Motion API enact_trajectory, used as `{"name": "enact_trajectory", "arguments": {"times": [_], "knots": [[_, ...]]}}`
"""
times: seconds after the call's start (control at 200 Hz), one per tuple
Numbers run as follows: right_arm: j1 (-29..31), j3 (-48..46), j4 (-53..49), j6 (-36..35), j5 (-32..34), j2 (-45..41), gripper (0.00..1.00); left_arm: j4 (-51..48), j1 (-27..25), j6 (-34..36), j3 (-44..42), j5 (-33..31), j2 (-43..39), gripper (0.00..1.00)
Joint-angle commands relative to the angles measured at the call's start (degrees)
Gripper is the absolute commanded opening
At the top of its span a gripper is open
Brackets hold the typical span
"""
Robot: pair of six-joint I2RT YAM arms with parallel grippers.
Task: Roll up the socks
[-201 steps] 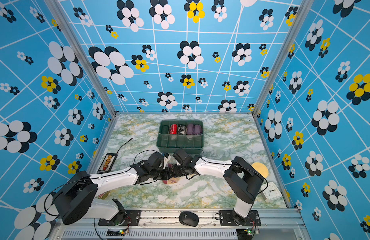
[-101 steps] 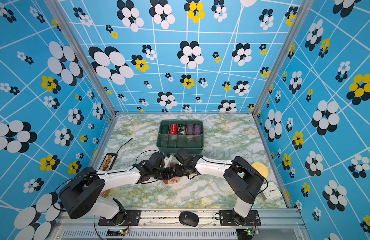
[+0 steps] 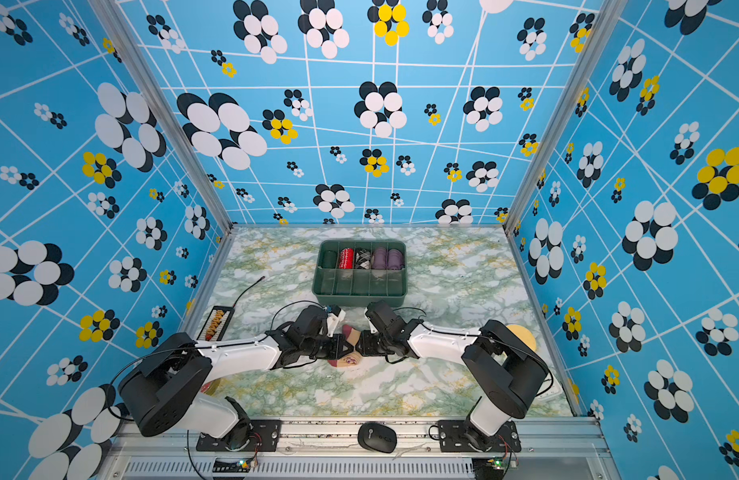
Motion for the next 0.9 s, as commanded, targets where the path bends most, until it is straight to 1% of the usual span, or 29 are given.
{"name": "enact_trajectory", "arguments": {"times": [0.0, 0.245, 0.53, 0.895], "knots": [[-0.40, -2.90, 4.77, 3.41, -2.99, -0.84, 0.37, -10.51, 1.58, 1.15, -4.28, -3.89, 1.19, 0.00], [-0.49, -4.38, 8.75, 5.04, -4.26, 0.01, 0.37, -10.33, 3.22, 1.28, -5.79, -3.24, -0.90, 0.00], [-0.49, -6.42, 14.46, 7.44, -6.09, 0.86, 0.38, -7.63, 3.31, 0.75, -5.89, -2.02, 1.62, 0.00], [-0.53, -9.01, 16.23, 8.68, -4.96, -0.39, 0.40, -7.78, 3.71, 0.85, -6.31, -2.09, 1.23, 0.00]]}}
